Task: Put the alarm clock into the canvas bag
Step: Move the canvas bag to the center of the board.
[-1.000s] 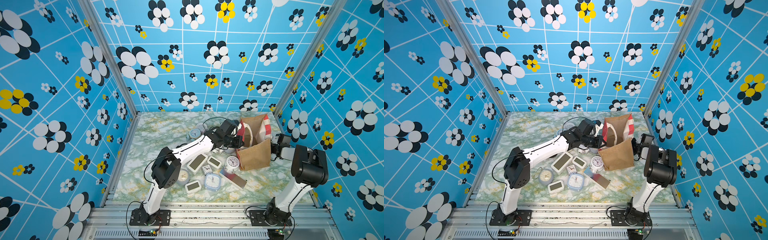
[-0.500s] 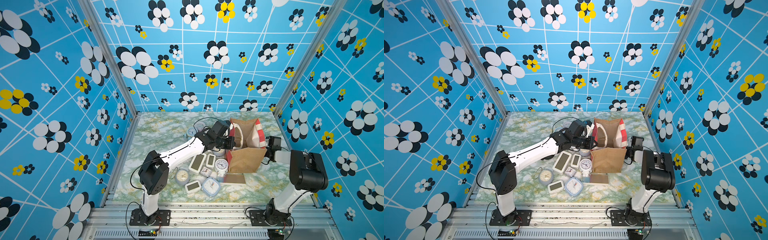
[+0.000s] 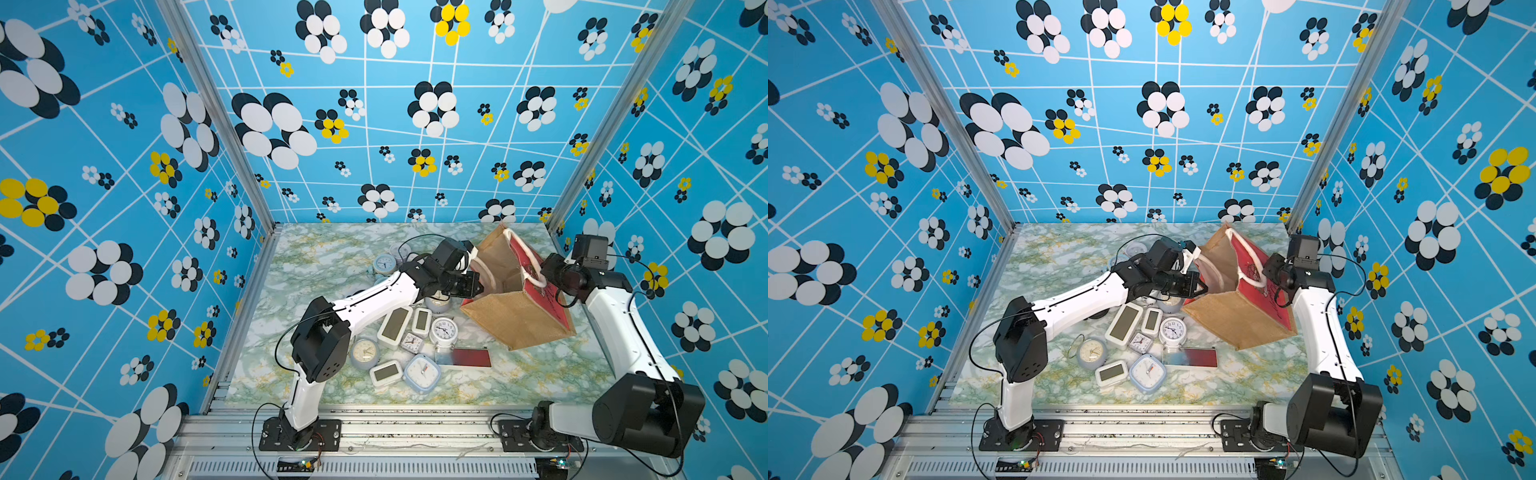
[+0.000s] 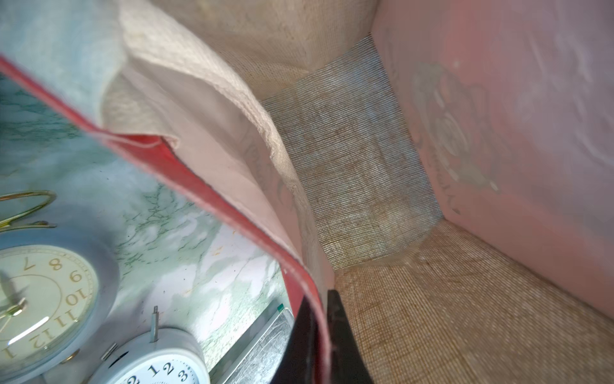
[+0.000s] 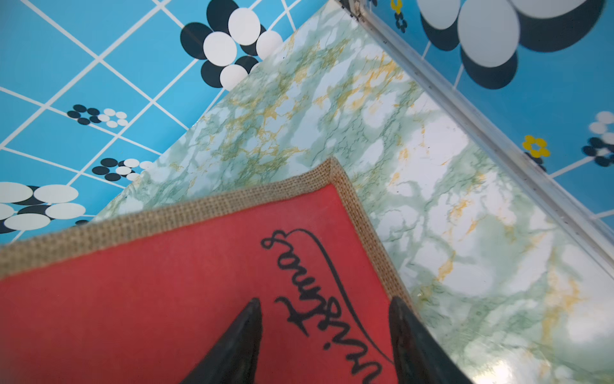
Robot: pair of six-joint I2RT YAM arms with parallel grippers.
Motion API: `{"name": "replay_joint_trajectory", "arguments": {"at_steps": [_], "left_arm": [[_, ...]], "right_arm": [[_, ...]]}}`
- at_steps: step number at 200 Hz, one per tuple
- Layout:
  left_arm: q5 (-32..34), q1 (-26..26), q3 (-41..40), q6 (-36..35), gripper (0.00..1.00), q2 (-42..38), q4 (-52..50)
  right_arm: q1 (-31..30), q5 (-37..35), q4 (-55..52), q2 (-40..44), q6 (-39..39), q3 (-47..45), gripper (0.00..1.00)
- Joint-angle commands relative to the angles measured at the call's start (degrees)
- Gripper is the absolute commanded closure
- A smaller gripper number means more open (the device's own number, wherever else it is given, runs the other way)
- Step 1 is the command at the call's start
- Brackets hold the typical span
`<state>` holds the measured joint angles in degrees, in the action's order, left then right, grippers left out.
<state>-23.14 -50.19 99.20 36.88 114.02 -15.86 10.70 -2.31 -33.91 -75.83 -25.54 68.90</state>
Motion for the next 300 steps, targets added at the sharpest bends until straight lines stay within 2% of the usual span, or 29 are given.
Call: {"name": "replay_joint_trajectory", "arguments": {"at_steps": [1, 28, 54, 75, 97, 112, 149, 213, 230, 258, 281, 300], "left_arm": [[0.69, -0.7, 2.12, -0.31, 1.0, -0.75, 1.07], [6.3, -0.61, -0.01, -2.75, 1.0, -3.62, 2.35], [11.73, 0.07, -0.79, -5.25, 1.0, -3.85, 3.79], [11.33, 1.57, -0.4, -3.92, 1.0, -2.95, 4.92], [11.47, 1.85, -0.24, -3.79, 1.0, -3.22, 5.31], [10.46, 1.76, -0.06, -3.63, 1.0, -2.78, 5.32], [8.71, 1.24, 0.38, -1.65, 1.0, -1.68, 4.62], [12.47, 0.71, 1.11, -2.0, 1.0, -4.2, 2.48], [12.41, 0.71, 1.66, -1.82, 1.0, -4.26, 2.06], [14.28, 0.7, 0.48, -1.55, 1.0, -5.61, 2.5], [16.12, 0.71, -0.79, -1.72, 1.0, -6.84, 2.07], [16.32, 0.71, -1.13, -1.64, 1.0, -6.94, 1.46]], "right_arm": [[0.2, -2.5, -7.84, -0.69, 3.63, 0.86, 0.39], [0.46, 3.94, -3.47, -2.85, 4.33, -3.15, 0.41], [1.12, 6.67, 2.9, -6.18, 3.6, -7.29, 0.41], [1.55, 2.8, 4.22, -8.54, 3.32, -7.26, 0.37], [2.91, -6.56, 0.95, -9.31, 3.2, -4.71, 0.26], [4.77, -10.55, -1.38, -9.23, 3.39, -2.52, 0.22], [6.35, -12.79, -5.52, -5.85, 4.65, 1.27, 0.21], [6.4, -4.23, -11.17, 3.04, 6.65, 2.34, 0.23], [6.35, -3.87, -12.01, 5.58, 6.93, 1.74, 0.27], [6.44, -10.75, -9.67, 6.88, 6.95, -2.35, 0.28], [6.83, -22.83, -7.65, 3.58, 3.44, -5.56, 0.25], [7.36, -29.08, -5.85, 0.4, -0.3, -6.8, 0.24]]}}
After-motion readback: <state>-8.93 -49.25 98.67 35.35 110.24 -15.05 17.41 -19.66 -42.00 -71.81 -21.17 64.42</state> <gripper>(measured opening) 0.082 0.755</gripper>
